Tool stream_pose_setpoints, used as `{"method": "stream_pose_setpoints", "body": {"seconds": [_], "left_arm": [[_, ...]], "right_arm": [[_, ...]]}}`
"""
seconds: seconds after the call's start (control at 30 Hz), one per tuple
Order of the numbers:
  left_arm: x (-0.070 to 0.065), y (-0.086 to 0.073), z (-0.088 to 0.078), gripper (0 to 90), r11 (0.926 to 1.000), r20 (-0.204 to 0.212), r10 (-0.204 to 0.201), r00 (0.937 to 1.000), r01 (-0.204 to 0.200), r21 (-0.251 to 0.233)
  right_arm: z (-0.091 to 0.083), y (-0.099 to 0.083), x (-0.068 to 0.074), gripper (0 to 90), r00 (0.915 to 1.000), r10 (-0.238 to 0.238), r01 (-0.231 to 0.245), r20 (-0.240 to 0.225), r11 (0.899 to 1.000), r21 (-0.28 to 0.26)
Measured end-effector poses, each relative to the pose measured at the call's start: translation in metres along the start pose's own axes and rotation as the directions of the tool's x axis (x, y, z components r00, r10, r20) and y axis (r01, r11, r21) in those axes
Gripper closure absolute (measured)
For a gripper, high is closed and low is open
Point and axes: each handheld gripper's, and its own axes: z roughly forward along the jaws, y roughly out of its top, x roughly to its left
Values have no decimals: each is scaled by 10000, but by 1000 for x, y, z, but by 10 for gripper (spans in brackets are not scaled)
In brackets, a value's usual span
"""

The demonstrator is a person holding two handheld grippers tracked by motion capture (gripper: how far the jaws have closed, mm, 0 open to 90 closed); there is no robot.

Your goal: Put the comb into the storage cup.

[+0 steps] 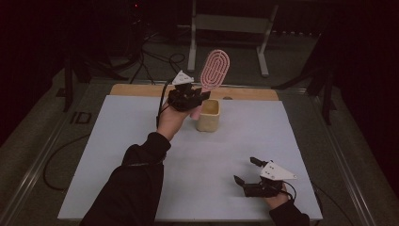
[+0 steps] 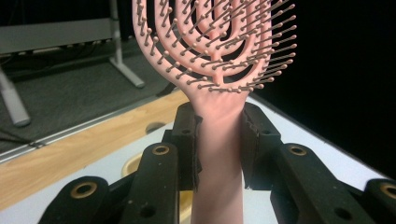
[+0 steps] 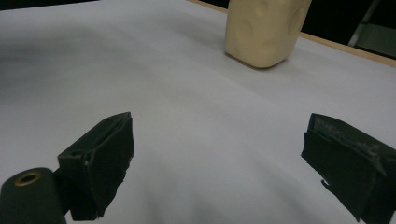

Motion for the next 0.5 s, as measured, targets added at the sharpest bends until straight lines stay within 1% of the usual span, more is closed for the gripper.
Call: {"method": "stream_pose_setpoints", "body": {"seconds": [0.1,0.13,0.2,0.23,0.27,0.3,0.33,0.4,0.43,0.5], "left_arm": [[-1,3,5,706,9999,81,97,9999,-98,52],[-1,3,7,706,9998,66,190,9998,-190,0],[-1,4,8,706,9998,65,219,9997,-218,-15],[-1,5,10,706,9998,161,187,9997,-186,-78],[-1,7,13,706,9995,82,279,9996,-278,-143],[-1,8,15,706,9992,139,342,9993,-339,-187],[-1,9,16,706,9990,102,386,9992,-384,-214],[-1,10,17,706,9989,134,372,9992,-368,-307],[0,12,20,706,9983,176,407,9990,-399,-429],[1,14,22,706,9979,204,443,9988,-433,-481]], "right_arm": [[-1,0,0,89,10000,12,-12,14,10000,-20],[-1,0,0,89,10000,10,-10,21,10000,-19],[-1,0,0,89,10000,7,-7,12,10000,-20],[0,0,0,89,10000,1,-1,7,10000,-21],[0,0,0,89,10000,-7,7,-16,10000,-25],[0,0,0,89,10000,-14,14,-14,10000,-28],[-1,0,0,89,10000,-8,8,-8,10000,-31],[-1,0,0,89,10000,6,-6,-8,10000,-35],[-1,0,0,89,10000,27,-27,12,10000,-37],[-1,0,0,89,10000,12,-12,-8,10000,-43]]}}
